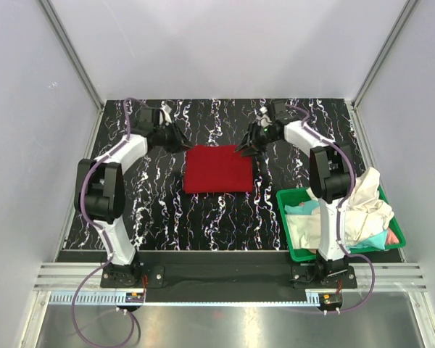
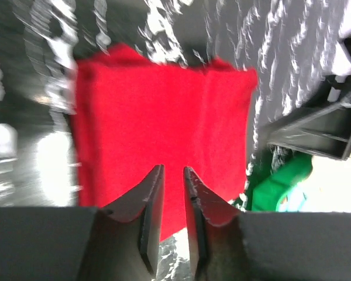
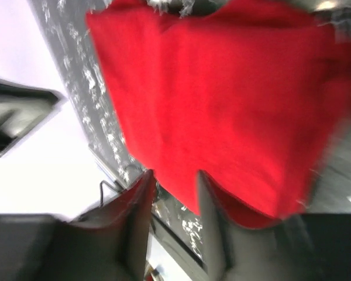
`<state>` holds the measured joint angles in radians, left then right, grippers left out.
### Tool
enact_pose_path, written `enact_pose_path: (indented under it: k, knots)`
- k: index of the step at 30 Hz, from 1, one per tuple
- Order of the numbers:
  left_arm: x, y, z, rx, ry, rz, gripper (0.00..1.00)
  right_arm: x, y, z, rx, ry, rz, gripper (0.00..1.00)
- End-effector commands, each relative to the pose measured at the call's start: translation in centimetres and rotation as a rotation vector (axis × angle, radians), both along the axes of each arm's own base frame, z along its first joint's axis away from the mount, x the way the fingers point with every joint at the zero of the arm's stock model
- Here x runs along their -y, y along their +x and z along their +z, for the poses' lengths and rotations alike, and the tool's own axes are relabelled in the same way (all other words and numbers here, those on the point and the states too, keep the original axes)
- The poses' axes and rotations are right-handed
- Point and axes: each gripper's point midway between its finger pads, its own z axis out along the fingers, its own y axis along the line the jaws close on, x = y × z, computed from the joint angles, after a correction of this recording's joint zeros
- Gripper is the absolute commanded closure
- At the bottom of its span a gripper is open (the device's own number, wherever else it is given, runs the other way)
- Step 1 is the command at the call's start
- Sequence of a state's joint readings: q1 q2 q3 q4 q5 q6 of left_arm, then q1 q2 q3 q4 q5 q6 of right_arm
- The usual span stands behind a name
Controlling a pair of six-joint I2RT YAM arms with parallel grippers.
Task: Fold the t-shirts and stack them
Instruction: Fold the tshirt
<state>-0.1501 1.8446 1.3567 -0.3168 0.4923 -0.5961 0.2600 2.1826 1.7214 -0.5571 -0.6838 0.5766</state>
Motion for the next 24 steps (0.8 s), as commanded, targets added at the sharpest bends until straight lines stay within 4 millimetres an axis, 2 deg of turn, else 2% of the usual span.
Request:
enact_pose_path:
  k: [1,2,4,5,7,8,10,14,17,19,21,22,24]
  knots:
    - [3.6,0.9,1.2,0.099,-0.209,-0.074,0.77,-3.9,1.7,3.9,0.157,0.204,0.042,0.63]
    - [3.7,1.2,-0.2,0.084,-0.219,-0.072,0.77,-4.2,2.0,2.8,0.137,0.219,0.037,0.73]
    - [3.7,2.1,-1.1,0.088,-0.229,-0.073,0.78,-4.5,3.0,2.6,0.140,0.264,0.035,0.81]
    - [3.2,2.6,-3.0,0.058,-0.214,-0.058,0.79,-4.5,3.3,1.2,0.121,0.258,0.032,0.82]
    - [2.5,3.7,-4.2,0.061,-0.184,-0.044,0.80,-4.1,4.2,0.3,0.126,0.253,0.022,0.83]
    - [1.8,4.1,-5.5,0.042,-0.167,-0.028,0.81,-3.9,4.4,-0.8,0.107,0.253,0.012,0.83]
    - [1.2,5.1,-5.8,0.066,-0.131,-0.026,0.81,-2.7,5.2,-1.8,0.092,0.269,-0.018,0.82]
    - [0.7,5.8,-7.9,0.038,-0.076,-0.049,0.80,-1.0,6.1,-4.3,0.057,0.281,-0.040,0.79]
    - [0.8,6.4,-8.6,0.029,-0.061,-0.066,0.79,0.5,6.8,-5.3,0.063,0.280,-0.059,0.76]
    - [0.4,6.2,-9.1,0.015,-0.033,-0.081,0.78,1.1,7.0,-5.2,0.053,0.295,-0.069,0.74]
    - [0.4,6.0,-8.3,0.024,-0.001,-0.108,0.74,1.9,7.2,-4.4,0.064,0.279,-0.059,0.74]
    - [0.8,5.7,-6.7,0.048,0.012,-0.123,0.71,2.1,7.2,-3.5,0.079,0.262,-0.049,0.73]
    - [0.6,4.8,-5.5,0.044,0.041,-0.128,0.68,2.8,6.9,-2.6,0.078,0.188,-0.026,0.71]
